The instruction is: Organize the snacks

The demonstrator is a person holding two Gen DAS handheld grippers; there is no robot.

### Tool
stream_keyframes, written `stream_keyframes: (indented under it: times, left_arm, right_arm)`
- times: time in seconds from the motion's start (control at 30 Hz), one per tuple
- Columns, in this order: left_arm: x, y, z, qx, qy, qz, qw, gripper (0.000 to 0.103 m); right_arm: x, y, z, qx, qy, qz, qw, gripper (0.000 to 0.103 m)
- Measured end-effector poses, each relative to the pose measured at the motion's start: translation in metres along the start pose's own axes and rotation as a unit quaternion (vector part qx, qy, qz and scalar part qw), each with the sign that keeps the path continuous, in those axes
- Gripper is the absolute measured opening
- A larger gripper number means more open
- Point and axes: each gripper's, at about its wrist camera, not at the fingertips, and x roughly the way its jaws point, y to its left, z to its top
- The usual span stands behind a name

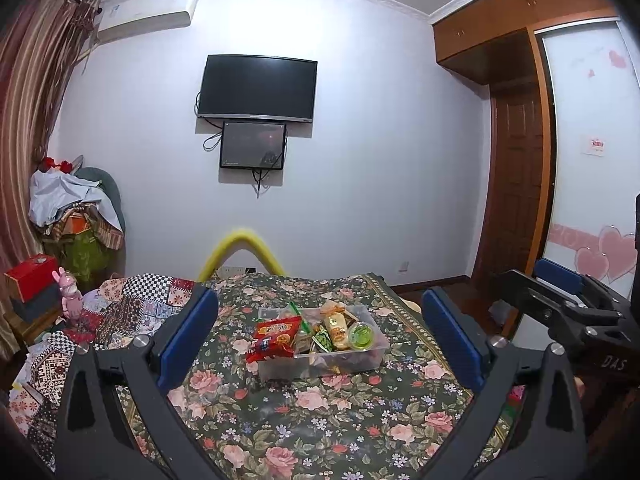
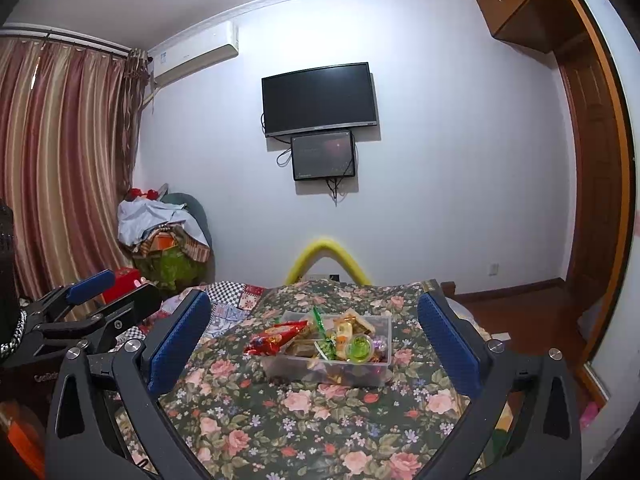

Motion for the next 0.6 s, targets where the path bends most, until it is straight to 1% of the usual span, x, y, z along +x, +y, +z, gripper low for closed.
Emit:
stream_keyframes:
  times: [0.37,0.6]
  left_arm:
    - [0.0009,-0.0024,-0.0018,0.007,0.001,0.003,1.0000,0.103]
    - [0.0032,-0.0012,-0.0016,0.002,0.003,0.005,1.0000,0.103]
  right_arm:
    - [-0.0034,-0.0014,0.0003,0.005,0.001,-0.001,1.000,0.103]
    - [-0.0050,-0.0004,0.0017,0.006,0.000,-0.002,1.000,0.103]
